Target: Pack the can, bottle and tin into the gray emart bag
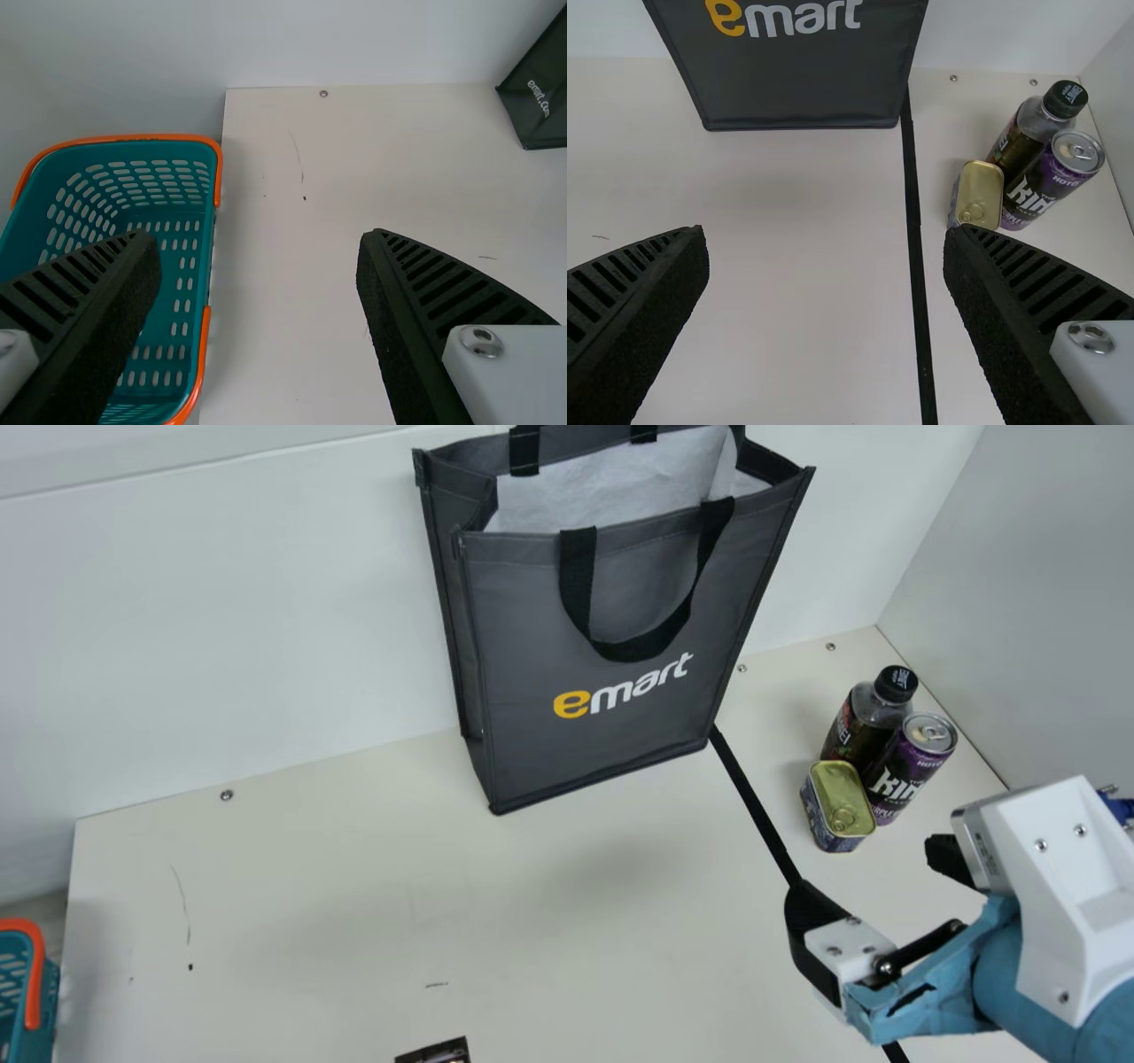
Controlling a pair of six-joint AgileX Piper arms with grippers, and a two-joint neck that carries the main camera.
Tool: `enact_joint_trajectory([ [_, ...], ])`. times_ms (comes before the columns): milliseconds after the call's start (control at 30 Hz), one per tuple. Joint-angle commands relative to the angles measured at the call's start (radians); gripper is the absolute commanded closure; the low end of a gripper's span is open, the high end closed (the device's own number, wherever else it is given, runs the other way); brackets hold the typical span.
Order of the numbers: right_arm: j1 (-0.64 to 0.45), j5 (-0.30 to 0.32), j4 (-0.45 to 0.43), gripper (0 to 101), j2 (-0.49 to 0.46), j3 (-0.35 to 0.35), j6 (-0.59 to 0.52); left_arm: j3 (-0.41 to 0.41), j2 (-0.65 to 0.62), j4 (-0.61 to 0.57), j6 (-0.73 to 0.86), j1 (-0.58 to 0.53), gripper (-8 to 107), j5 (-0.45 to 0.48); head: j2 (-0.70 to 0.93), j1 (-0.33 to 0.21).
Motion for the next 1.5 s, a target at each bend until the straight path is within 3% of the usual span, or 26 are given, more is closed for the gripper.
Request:
enact_joint_trajectory([
  [0,0.000,0.000,0.000,11,0.000,0.000,0.000,0.000,0.000,0.000,0.000,0.000,9,0.000,-0.002,-0.023],
  [1100,0.002,-0.001,-0.001,11,0.001,0.000,0.001,0.000,0.000,0.000,0.000,0.000,9,0.000,-0.002,-0.023],
  [1467,0.017,-0.005,-0.012,11,0.025,-0.029,-0.006,0.000,0.000,0.000,0.000,0.000,9,0.000,-0.002,-0.023],
])
